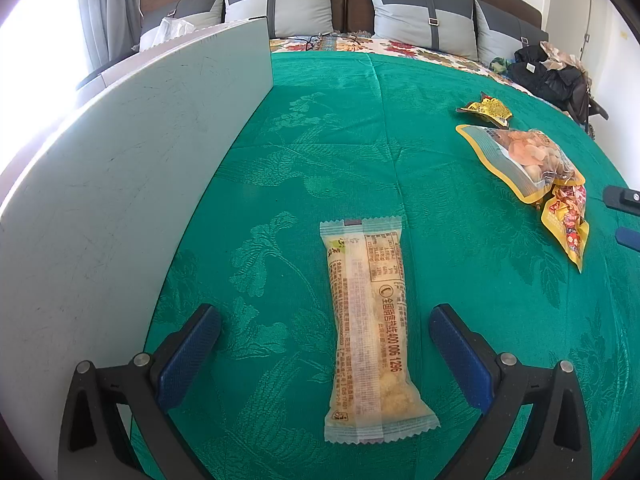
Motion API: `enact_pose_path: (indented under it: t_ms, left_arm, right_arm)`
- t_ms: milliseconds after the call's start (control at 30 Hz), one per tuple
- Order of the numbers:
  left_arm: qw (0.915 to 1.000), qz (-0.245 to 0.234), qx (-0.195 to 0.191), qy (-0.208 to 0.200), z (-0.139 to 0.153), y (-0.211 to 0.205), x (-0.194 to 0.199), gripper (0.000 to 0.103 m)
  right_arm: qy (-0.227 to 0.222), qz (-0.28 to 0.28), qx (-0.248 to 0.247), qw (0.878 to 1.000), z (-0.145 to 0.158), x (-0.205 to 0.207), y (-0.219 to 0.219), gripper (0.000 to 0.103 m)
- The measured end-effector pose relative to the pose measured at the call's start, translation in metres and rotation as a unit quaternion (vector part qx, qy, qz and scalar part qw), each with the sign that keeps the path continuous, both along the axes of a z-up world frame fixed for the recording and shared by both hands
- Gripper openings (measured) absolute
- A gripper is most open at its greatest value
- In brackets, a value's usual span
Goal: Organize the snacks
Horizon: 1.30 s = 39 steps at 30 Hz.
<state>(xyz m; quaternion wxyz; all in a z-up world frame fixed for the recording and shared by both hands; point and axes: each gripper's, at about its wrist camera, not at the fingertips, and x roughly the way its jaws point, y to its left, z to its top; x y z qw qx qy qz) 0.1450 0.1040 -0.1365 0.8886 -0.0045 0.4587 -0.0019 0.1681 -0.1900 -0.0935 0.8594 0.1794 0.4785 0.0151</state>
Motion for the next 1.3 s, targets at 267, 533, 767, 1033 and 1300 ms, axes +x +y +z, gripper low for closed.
enact_pose_path:
  t_ms: [267,533,767,1033,1300]
  left_arm:
    - [1.0,0.0,0.0,0.0,0.0,0.0,0.0,0.103]
    - [1.0,-0.001,0.001,0.0,0.001,0.0,0.0,0.103]
    - [0.9979,-0.022,0.0,0.06,0.006,-0.001,0.012,0.103]
    - [0.9942,-0.056,-0.039,0.083,0.025,0.005,-0.003,0.021]
    - [0.9815,-0.057,-0.173,0.059,0.056,0.021,-0.046,0.02]
  right_arm:
    - [0.038,0.011,-0.099,0.994,-0.023,0.036,0.054,0.053]
    - [0.092,0.12,-0.03,0.988,-0.02,-0.036,-0.015,0.038]
    - [0.09,0.106,-0.079,0.987,-0.007,-0.041,-0.019,0.07]
    - [0.095,0.12,-0.14,0.978,-0.016,-0.037,0.011,0.049]
    - [0.085,0.063,0.018,0.994,0.006,-0.081,-0.039,0.049]
